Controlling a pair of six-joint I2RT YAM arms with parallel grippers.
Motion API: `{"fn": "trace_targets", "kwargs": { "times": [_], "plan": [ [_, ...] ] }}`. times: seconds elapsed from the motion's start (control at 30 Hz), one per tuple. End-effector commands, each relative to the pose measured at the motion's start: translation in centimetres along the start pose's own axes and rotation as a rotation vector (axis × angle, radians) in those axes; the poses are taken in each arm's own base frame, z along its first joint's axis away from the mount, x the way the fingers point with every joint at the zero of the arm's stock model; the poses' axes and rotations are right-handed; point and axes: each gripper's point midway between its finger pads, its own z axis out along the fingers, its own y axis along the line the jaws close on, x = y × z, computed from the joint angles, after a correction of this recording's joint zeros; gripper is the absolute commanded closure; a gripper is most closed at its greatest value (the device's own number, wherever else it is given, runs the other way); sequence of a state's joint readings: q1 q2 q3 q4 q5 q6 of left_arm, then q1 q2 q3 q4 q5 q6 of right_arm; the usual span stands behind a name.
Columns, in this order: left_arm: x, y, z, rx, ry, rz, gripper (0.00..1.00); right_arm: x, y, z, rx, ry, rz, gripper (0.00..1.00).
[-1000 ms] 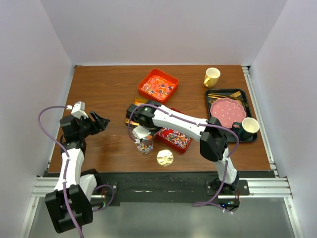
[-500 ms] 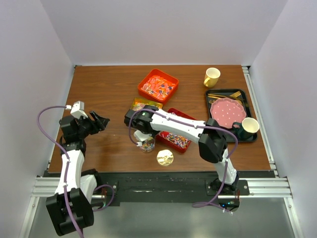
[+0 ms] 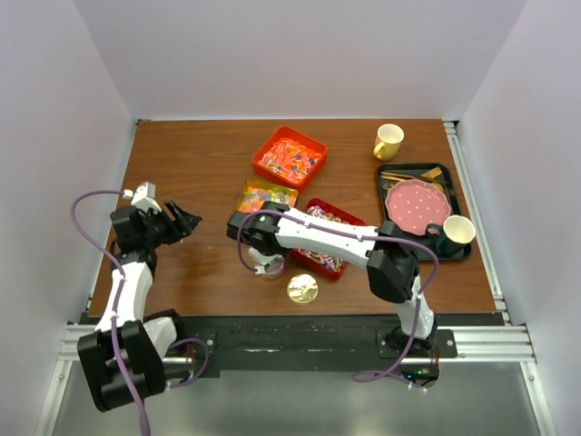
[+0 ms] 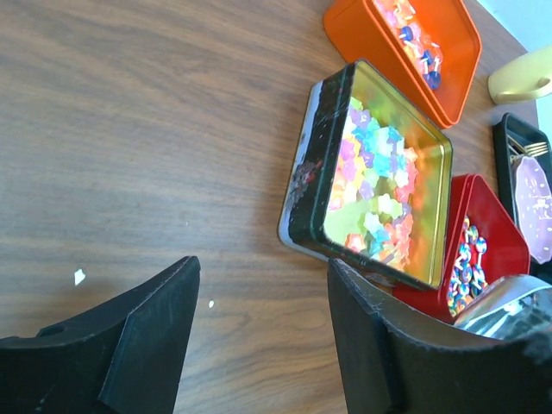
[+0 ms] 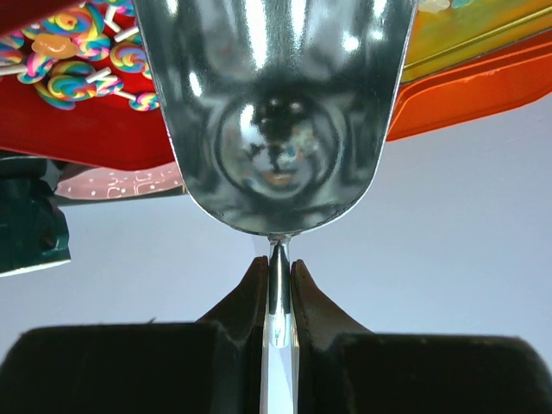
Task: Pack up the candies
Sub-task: Place the fake candies in the packing bottle, then move the storage box to the center of the board.
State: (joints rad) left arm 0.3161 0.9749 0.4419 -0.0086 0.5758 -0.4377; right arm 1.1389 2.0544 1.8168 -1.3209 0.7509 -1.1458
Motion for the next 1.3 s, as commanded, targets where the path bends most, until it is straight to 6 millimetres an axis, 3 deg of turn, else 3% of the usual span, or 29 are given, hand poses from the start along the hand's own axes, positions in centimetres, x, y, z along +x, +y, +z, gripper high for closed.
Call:
{"fn": "trace_targets", "kwargs": {
  "times": [0.0, 0.13, 0.2, 0.4, 0.43, 0.47, 0.53, 0.57, 0.63, 0.67, 0.7, 0.73, 0.77, 0.93, 0.97, 1.07, 1.27],
  "plan": [
    [-3.0, -2.3, 0.8, 0.059, -0.037, 0.068, 0.35, 5.1, 3.3, -3.0, -0.099, 0.094, -0.161, 1.0],
    [-3.8, -3.5, 1.9, 0.065, -0.012, 0.158, 0.35, 5.5, 3.5, -3.9, -0.085, 0.016, -0.056, 1.0],
    [-2.6, -4.2, 2.7, 0.078, 0.05, 0.191, 0.36, 6.3, 3.5, -3.5, -0.102, -0.025, 0.076, 1.0],
    [-2.9, -5.3, 5.2, 0.083, 0.115, 0.285, 0.38, 8.4, 3.5, 0.1, -0.289, -0.32, 0.656, 1.0],
    [-3.0, -5.5, 5.4, 0.088, 0.122, 0.293, 0.38, 9.5, 3.7, 1.1, -0.306, -0.333, 0.738, 1.0],
    [-2.7, -5.8, 5.7, 0.1, 0.139, 0.303, 0.38, 9.2, 2.9, 1.3, -0.295, -0.403, 0.802, 1.0],
    [-2.7, -6.4, 6.4, 0.12, 0.157, 0.34, 0.38, 10.4, 2.6, 1.7, -0.271, -0.435, 0.908, 1.0],
    [-2.3, -7.0, 6.7, 0.137, 0.173, 0.357, 0.38, 10.4, 1.4, 1.9, -0.225, -0.473, 0.972, 1.0],
    [-2.4, -6.5, 7.6, 0.116, 0.188, 0.411, 0.38, 10.9, 1.3, 1.9, -0.199, -0.517, 1.047, 1.0],
    [-1.2, -6.7, 8.3, 0.121, 0.226, 0.434, 0.38, 10.8, -0.1, 2.0, -0.154, -0.573, 1.11, 1.0],
    [-1.6, -6.7, 8.7, 0.116, 0.221, 0.47, 0.38, 10.0, 0.3, 2.6, -0.164, -0.591, 1.123, 1.0],
    [-1.6, -6.4, 9.1, 0.099, 0.224, 0.484, 0.38, 10.6, 0.0, 2.1, -0.123, -0.615, 1.159, 1.0],
    [-0.9, -6.2, 9.6, 0.093, 0.251, 0.494, 0.39, 10.8, -1.2, 2.3, -0.068, -0.636, 1.218, 1.0],
    [-0.5, -6.3, 11.7, 0.057, 0.288, 0.621, 0.41, 9.8, -1.9, 2.9, -0.091, -0.655, 1.268, 1.0],
    [0.7, -6.5, 12.4, 0.057, 0.322, 0.643, 0.45, 9.7, -1.9, 3.4, -0.1, -0.645, 1.263, 1.0],
    [1.0, -6.2, 14.1, 0.012, 0.343, 0.668, 0.54, 10.0, -2.3, 4.1, -0.09, -0.626, 1.26, 1.0],
    [0.3, -5.9, 16.5, -0.026, 0.368, 0.664, 0.63, 10.4, -2.9, 4.7, -0.079, -0.603, 1.256, 1.0]
  ]
}}
